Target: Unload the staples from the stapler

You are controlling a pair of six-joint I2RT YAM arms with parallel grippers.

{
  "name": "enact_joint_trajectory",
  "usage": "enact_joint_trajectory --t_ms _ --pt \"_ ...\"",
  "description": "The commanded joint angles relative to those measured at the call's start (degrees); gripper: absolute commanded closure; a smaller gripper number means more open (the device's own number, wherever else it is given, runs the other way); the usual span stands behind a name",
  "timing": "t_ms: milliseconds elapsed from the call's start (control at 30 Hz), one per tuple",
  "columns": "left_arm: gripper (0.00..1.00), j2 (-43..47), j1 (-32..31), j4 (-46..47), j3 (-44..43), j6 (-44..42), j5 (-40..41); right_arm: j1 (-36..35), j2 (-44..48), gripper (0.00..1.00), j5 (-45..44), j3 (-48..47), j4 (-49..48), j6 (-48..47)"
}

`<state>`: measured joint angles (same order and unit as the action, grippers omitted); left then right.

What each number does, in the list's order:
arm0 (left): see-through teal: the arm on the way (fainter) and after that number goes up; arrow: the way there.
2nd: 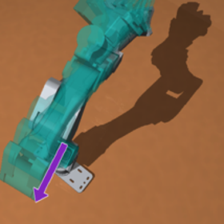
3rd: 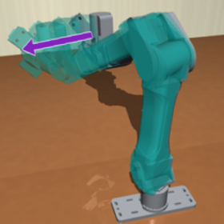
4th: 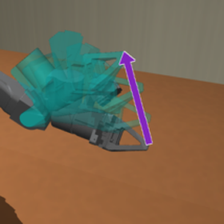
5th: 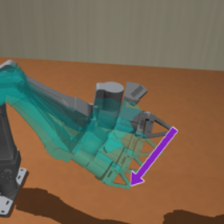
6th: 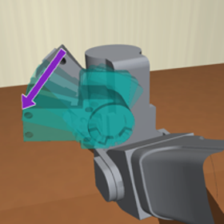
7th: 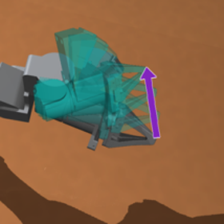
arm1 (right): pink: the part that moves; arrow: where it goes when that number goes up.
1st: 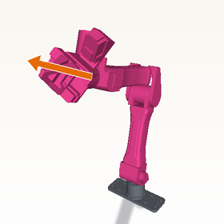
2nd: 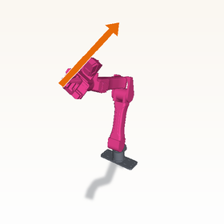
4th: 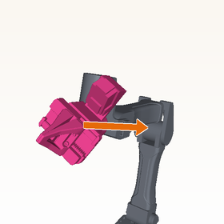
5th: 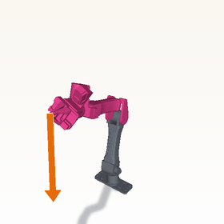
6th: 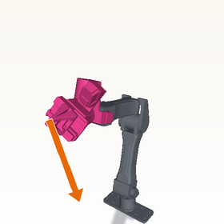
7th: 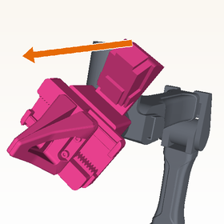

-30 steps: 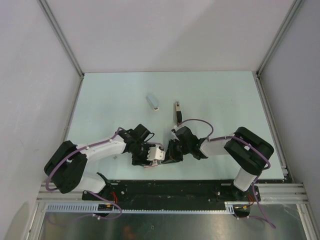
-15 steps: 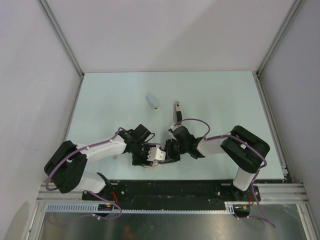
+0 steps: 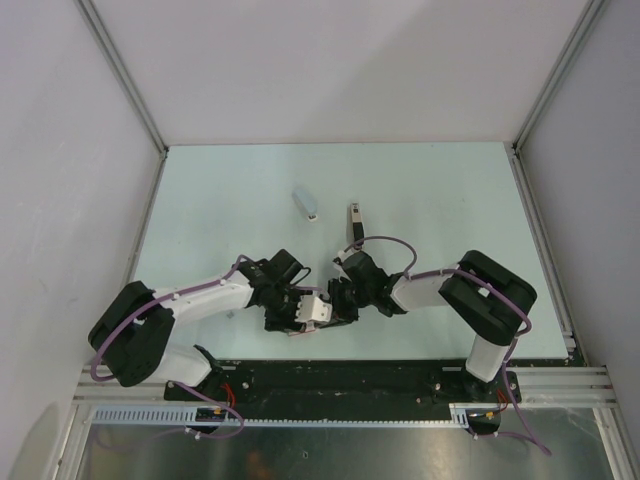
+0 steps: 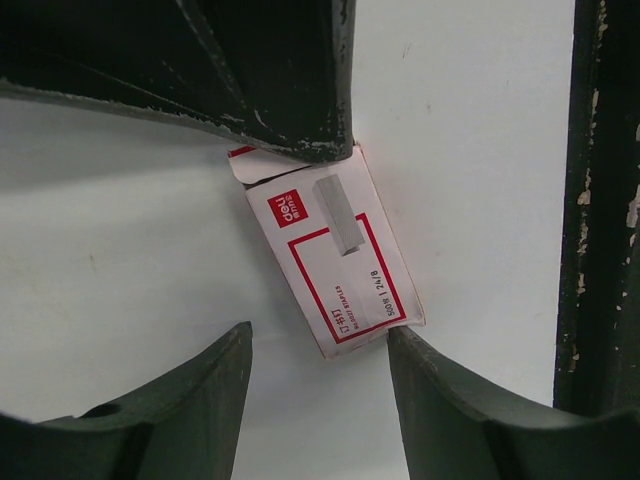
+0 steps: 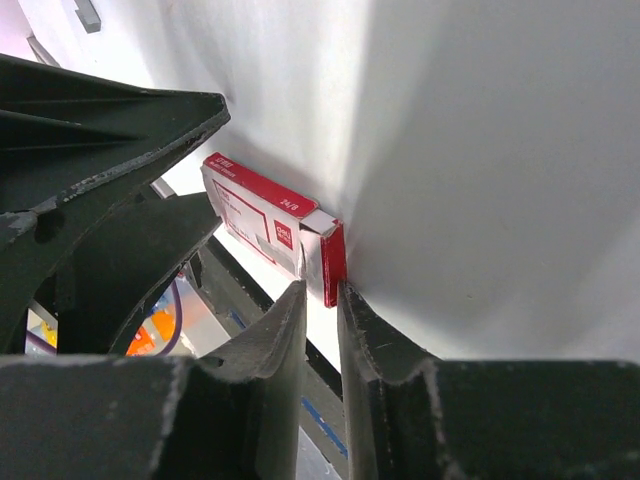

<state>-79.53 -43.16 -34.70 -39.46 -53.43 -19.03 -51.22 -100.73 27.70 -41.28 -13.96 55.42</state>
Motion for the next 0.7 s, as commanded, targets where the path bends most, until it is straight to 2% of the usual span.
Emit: enact_joint_trajectory --t_ms 0,467,667 --pt "0.39 -0.73 -0.94 1.74 -1.16 0.88 -0.11 -0.59 -0.71 0.76 1.36 -2.4 -0.01 -0.88" --pt "0.39 -0.52 -1.4 2.02 -0.35 1.04 1.22 -0.59 0.01 0.75 1.71 -2.85 2.4 -2.68" --pt "0.39 -0.11 -1.44 2.05 0.35 0.89 1.99 0.56 0.96 0.79 1.42 -2.84 4.01 -3.93"
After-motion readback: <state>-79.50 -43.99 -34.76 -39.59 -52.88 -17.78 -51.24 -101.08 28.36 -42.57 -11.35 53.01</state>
